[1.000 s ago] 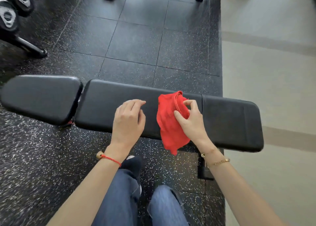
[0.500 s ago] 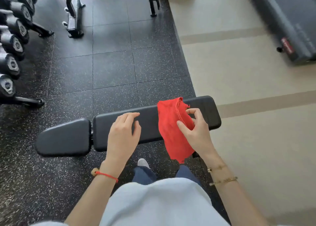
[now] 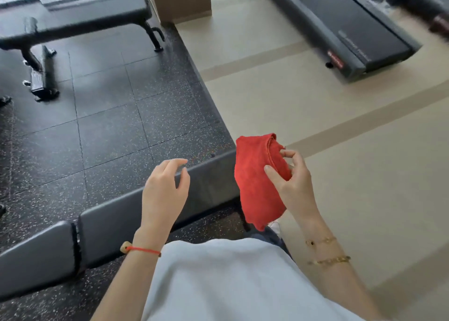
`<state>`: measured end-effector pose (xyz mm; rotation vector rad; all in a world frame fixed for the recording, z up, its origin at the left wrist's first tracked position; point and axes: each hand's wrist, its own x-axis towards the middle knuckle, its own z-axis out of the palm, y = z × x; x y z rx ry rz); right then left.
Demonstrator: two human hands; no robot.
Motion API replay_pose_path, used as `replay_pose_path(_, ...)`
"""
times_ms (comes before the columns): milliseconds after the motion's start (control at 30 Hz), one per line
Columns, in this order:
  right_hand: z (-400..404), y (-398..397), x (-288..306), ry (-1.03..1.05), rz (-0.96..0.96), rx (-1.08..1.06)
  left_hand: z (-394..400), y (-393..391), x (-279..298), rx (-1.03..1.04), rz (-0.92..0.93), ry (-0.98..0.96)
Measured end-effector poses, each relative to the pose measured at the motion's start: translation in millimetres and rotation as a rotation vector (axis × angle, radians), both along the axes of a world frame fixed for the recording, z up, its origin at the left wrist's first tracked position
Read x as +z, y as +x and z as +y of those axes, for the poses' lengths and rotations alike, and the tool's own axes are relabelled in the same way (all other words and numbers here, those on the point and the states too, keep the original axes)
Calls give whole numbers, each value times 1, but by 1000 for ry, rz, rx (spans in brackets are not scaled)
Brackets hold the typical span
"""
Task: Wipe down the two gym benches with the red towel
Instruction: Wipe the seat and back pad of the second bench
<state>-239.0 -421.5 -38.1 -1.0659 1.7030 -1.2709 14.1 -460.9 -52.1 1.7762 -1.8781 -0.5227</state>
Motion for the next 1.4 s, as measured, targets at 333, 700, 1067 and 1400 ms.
replay_pose_path(333, -50, -206, 13, 33, 40, 52, -47, -180, 6, 99, 83, 8)
replay_pose_path(700, -138, -274, -4, 63, -6, 50, -119, -267, 1, 127, 77, 54)
replay_pose_path(1067, -349, -284, -21, 82, 16, 194, -304, -276, -23, 268, 95, 28)
replay_pose_path(1400, -596, -220, 6, 42, -26, 420, -493, -224, 7, 433, 27, -22)
